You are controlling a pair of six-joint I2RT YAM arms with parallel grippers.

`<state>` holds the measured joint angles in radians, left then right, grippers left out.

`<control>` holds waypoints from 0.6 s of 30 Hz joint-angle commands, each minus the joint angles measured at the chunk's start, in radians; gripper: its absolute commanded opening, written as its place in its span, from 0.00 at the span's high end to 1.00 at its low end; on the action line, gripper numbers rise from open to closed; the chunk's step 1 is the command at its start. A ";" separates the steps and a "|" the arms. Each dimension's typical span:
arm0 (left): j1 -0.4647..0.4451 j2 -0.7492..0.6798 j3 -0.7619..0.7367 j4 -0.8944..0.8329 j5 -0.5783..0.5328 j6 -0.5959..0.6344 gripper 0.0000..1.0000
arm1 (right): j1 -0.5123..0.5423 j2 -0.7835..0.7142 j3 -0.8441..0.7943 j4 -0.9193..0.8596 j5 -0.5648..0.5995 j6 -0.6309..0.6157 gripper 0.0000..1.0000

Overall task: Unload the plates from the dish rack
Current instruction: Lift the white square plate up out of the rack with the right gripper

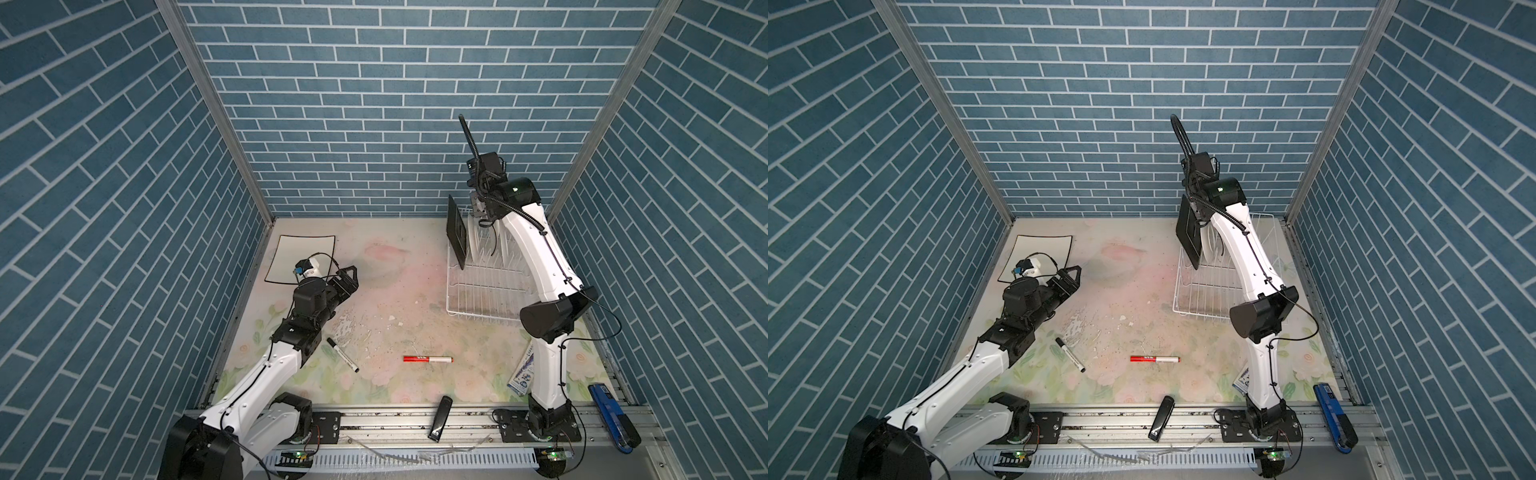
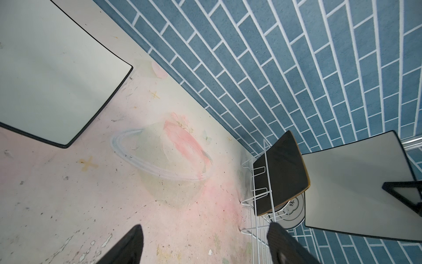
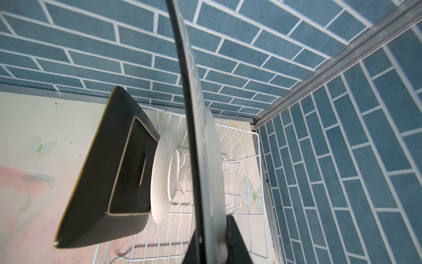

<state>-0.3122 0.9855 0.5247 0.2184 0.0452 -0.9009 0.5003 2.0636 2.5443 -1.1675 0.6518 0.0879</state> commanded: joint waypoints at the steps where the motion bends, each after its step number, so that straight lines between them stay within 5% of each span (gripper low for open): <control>1: -0.004 -0.002 0.008 -0.050 0.030 0.022 0.13 | 0.030 -0.129 0.042 0.123 0.071 -0.040 1.00; 18: -0.004 -0.105 0.014 -0.138 0.100 0.013 0.13 | 0.073 -0.614 -0.520 0.455 -0.252 0.223 1.00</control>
<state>-0.3122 0.9142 0.5247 0.1219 0.1329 -0.9009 0.5739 1.5337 2.1124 -0.9600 0.4606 0.1932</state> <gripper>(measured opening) 0.869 0.142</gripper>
